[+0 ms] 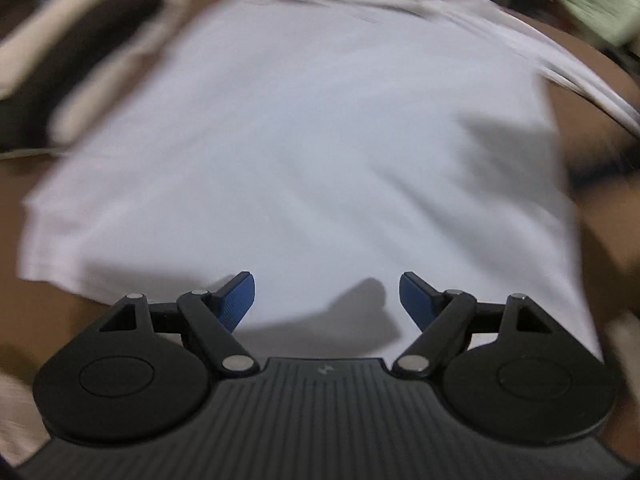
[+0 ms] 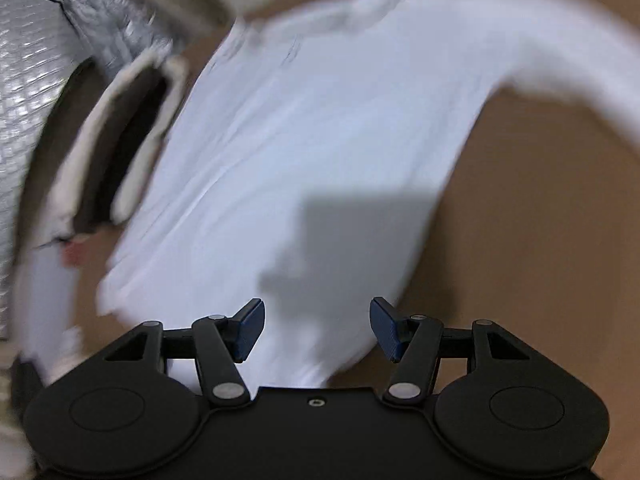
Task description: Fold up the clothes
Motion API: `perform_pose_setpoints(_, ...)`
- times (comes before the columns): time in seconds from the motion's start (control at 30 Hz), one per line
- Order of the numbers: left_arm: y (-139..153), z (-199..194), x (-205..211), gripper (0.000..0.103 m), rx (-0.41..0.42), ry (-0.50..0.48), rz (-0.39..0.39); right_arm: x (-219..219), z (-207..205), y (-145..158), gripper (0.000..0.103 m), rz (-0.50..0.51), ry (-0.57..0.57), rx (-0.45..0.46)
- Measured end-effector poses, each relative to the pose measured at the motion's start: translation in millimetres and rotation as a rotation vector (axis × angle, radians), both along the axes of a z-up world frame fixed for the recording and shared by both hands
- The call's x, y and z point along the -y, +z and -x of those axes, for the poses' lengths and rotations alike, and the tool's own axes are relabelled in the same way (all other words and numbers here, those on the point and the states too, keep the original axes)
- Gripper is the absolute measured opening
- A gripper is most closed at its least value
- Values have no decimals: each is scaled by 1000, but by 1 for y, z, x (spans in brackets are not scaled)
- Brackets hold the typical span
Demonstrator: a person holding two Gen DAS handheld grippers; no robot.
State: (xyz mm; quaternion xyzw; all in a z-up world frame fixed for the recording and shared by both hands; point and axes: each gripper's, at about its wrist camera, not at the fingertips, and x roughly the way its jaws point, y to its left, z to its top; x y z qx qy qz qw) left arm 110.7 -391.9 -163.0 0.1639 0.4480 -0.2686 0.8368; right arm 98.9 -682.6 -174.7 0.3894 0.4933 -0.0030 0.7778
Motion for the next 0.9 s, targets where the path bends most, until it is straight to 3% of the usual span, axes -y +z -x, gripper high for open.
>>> perform_pose_setpoints(0.07, 3, -18, -15, 80, -20, 85, 33, -26, -2, -10, 64, 55, 89, -75)
perform_pose_setpoints(0.2, -13, -38, -33, 80, -113, 164, 74, -66, -9, -20, 64, 222, 259, -173)
perform_pose_setpoints(0.23, -17, -43, -37, 80, -134, 182, 80, -72, -9, -19, 59, 240, 302, -179)
perform_pose_setpoints(0.27, -19, -45, -36, 80, -143, 191, 68, -78, -8, -18, 23, 258, 345, -185)
perform_pose_setpoints(0.3, -20, -46, -36, 80, -151, 198, 61, -85, -8, -17, 5, 276, 388, -191)
perform_pose_setpoints(0.4, 0, -50, -49, 80, -158, 186, 137, -104, -7, -15, 6, 329, 516, -209)
perform_pose_setpoints(0.47, 16, -55, -65, 80, -153, 192, 192, -117, 7, -3, 6, 457, 623, -233)
perform_pose_setpoints(0.53, 32, -75, -77, 81, -123, 210, 209, -119, 21, 9, 6, 503, 660, -251)
perform_pose_setpoints(0.67, 46, -122, -89, 84, -43, 222, 87, -118, 25, 4, 6, 520, 631, -279)
perform_pose_setpoints(0.73, 44, -141, -90, 85, -25, 190, 11, -117, 25, -7, 7, 487, 588, -295)
perform_pose_setpoints(0.8, 35, -165, -95, 85, 7, 227, -53, -124, 30, -10, 7, 508, 599, -301)
perform_pose_setpoints(0.9, 13, -197, -104, 83, -56, 241, -82, -139, 32, -4, 6, 558, 647, -279)
